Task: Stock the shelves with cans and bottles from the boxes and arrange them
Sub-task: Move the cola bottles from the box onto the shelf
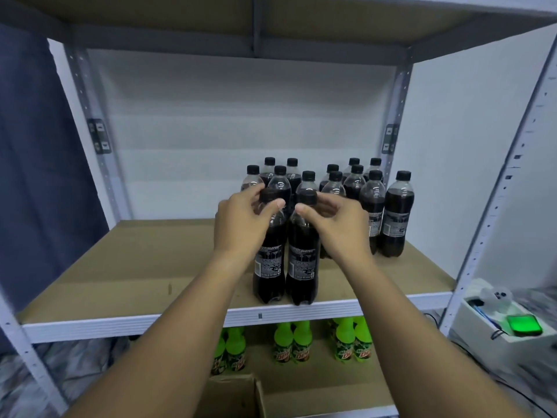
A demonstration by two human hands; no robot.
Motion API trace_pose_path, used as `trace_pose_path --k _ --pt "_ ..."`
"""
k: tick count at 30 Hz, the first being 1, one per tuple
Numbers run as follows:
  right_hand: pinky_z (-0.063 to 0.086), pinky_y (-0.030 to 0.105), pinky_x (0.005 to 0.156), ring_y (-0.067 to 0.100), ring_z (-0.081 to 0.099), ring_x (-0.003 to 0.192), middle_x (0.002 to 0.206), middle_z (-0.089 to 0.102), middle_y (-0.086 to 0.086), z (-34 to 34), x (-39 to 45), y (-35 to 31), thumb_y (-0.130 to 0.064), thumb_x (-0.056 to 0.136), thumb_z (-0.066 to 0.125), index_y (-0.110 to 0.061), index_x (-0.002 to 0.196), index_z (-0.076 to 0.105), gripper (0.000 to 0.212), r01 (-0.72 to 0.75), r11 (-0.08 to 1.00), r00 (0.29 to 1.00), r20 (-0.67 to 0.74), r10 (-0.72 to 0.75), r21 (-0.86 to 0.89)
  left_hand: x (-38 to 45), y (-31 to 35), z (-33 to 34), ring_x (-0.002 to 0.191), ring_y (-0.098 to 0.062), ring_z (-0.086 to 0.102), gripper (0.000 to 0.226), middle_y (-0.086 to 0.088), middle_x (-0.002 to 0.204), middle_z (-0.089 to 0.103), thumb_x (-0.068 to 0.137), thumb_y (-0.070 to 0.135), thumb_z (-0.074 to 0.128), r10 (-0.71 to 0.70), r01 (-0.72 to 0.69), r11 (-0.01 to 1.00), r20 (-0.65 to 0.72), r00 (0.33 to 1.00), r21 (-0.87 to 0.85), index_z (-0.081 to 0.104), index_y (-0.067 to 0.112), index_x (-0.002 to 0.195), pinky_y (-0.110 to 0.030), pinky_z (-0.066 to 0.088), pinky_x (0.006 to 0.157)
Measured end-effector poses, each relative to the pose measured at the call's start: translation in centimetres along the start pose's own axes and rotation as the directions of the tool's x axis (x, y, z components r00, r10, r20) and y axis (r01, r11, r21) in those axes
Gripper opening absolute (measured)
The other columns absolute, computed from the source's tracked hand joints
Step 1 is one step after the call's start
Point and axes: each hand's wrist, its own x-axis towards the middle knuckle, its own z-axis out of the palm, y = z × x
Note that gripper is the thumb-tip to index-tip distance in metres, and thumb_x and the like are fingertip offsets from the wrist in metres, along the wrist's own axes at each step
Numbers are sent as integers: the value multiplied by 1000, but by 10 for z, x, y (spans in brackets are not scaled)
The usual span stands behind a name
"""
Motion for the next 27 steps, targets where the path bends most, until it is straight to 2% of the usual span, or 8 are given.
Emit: trace_pose_path --k 2,3,6,9,12,15,21,27 --pt "52 22 99 -6 64 107 117 71 -14 6 -20 17 -46 78 82 -19 131 66 61 -5 1000 999 -47 7 25 -19 -14 4 100 8 64 38 10 112 76 91 45 74 -12 13 999 14 1000 -31 71 26 124 -26 54 94" --pt "50 20 99 -9 62 110 120 68 -20 9 -32 27 -46 78 82 -23 136 62 65 -18 998 998 -55 21 58 -31 -24 5 101 8 65 37 16 110 76 94 51 69 -27 28 999 31 999 -40 69 32 125 -28 55 93" --pt "51 23 100 -16 59 108 107 62 -41 17 -68 58 -37 79 84 -39 136 53 65 -106 988 994 8 106 112 -71 -53 10 110 6 66 48 27 116 72 97 53 64 -73 88 991 145 987 -104 58 36 141 -28 56 96" --pt "55 27 98 -13 62 108 113 65 -30 23 -92 84 -23 81 84 -31 136 57 61 -143 984 990 38 139 110 -99 -75 15 119 7 62 52 36 122 66 96 33 70 -106 136 979 192 976 -152 54 33 146 -21 52 101" --pt "54 15 90 -18 60 106 111 67 -23 25 -97 95 -21 81 84 -24 136 61 60 -153 985 988 21 152 81 -106 -87 18 122 10 59 62 42 122 62 92 24 75 -127 153 978 177 976 -144 51 28 150 -18 49 103" --pt "51 10 89 -20 59 101 114 68 -16 29 -87 100 -25 81 84 -23 136 60 60 -164 986 986 39 163 33 -99 -92 22 120 11 59 63 37 120 64 90 26 77 -145 166 978 160 976 -125 53 27 149 -19 50 103" --pt "52 36 103 5 61 114 129 67 -4 43 -53 112 -33 84 80 -21 143 51 67 -209 975 969 117 218 -81 -73 -106 31 117 7 63 57 28 122 68 91 32 77 -172 186 981 180 968 -60 57 32 144 -32 55 102" --pt "53 40 101 18 64 117 126 69 0 58 -30 124 -39 85 78 -23 144 49 68 -220 964 964 119 239 -149 -51 -122 41 117 -4 66 55 18 124 71 86 41 78 -210 211 977 149 966 12 60 34 138 -41 56 101"
